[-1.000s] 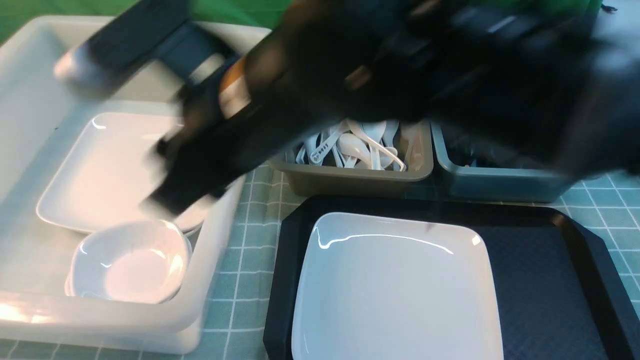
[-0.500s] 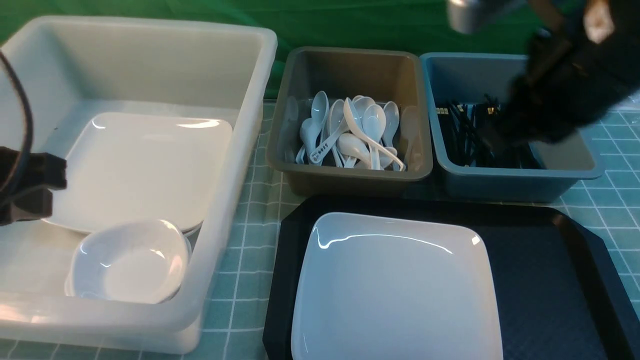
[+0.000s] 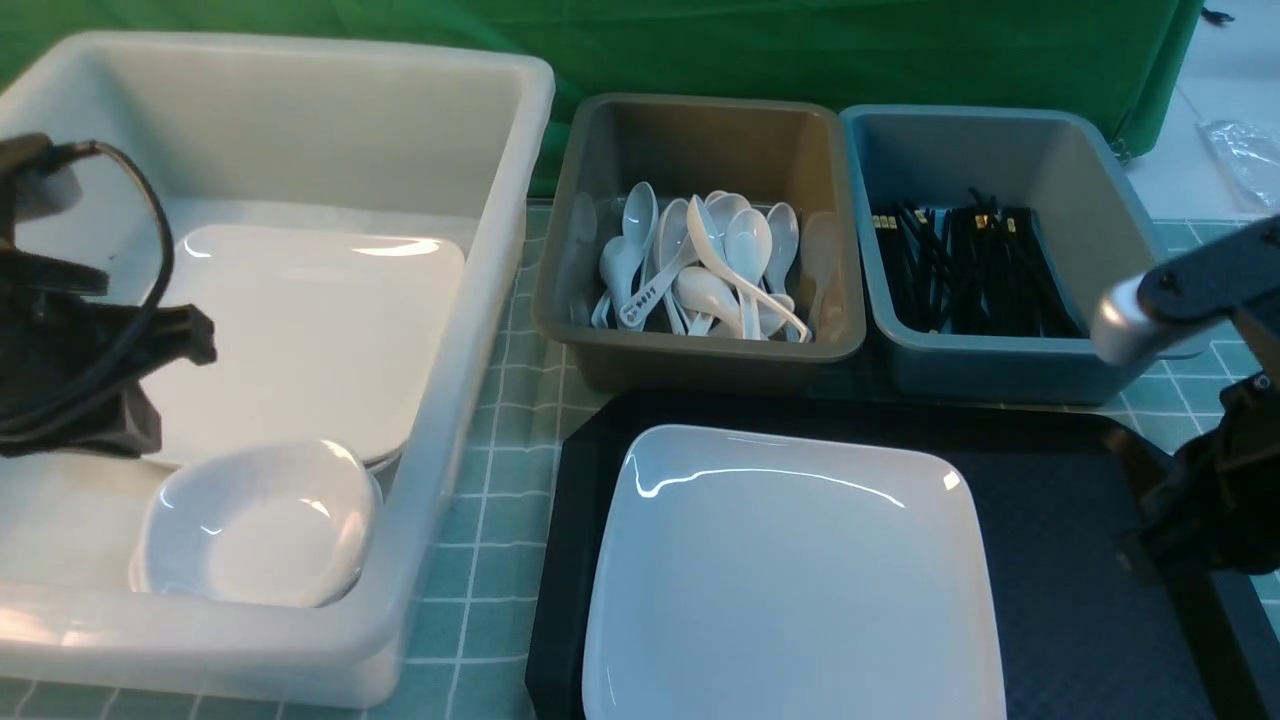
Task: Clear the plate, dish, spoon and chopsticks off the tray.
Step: Use the right arm to move the plate from left to right
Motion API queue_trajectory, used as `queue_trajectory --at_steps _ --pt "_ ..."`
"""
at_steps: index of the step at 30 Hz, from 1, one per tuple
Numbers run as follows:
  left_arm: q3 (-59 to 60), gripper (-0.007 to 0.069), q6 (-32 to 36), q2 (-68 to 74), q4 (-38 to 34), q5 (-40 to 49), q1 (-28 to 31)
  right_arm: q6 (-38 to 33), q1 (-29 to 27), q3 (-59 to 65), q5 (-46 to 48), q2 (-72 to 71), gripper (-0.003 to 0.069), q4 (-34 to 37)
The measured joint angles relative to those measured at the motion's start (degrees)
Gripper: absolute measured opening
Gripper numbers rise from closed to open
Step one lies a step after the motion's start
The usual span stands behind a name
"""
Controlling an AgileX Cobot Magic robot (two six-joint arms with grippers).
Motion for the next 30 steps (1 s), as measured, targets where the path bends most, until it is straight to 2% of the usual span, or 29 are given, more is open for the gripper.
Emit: queue_trajectory --at_steps 4,12,14,17,19,22,24,25,26,28,30 --pt "-0.51 0.0013 5.99 4.22 -4.68 -0.30 3.35 0.49 -0.04 0.34 -1.11 0.00 0.0018 0.15" --pt "-0.53 0.0013 21.00 5.61 -18.35 0.10 3.37 2.92 -0.55 0.45 -2.35 0.63 0.0017 0.23" --pt "-0.53 0.0013 22.43 5.61 -19.43 0.74 2.70 3.77 -1.20 0.45 -2.95 1.54 0.0017 0.40" --pt "-0.59 0.0013 24.23 5.61 -20.27 2.82 -1.11 3.83 -5.14 0.45 -4.18 5.95 0.0017 2.99" --pt "-0.59 0.0013 24.68 5.61 -20.11 4.12 -7.64 0.42 -9.39 0.45 -4.47 10.86 0.0017 9.69" --pt "-0.67 0.0013 24.41 5.61 -17.93 4.30 -14.42 -4.89 -12.07 0.52 -4.68 16.45 0.0027 19.35" --pt "-0.71 0.0011 22.77 5.61 -16.03 3.79 -18.60 -7.17 -12.65 0.52 -5.68 19.85 0.0087 23.59" --pt "-0.71 0.0011 21.11 5.61 -15.75 3.41 -21.03 -8.02 -12.77 0.52 -6.99 21.60 0.0163 24.87" --pt "-0.71 0.0011 20.72 5.61 -15.75 3.26 -21.87 -8.15 -12.77 0.52 -7.42 22.42 0.0189 25.28" --pt "-0.71 0.0011 19.73 5.61 -16.43 2.37 -26.52 -8.45 -12.97 0.52 -9.95 24.94 0.0342 25.88" --pt "-0.81 0.0011 17.67 5.61 -14.98 0.57 -29.15 -8.50 -13.13 0.52 -11.79 26.93 0.0440 26.02"
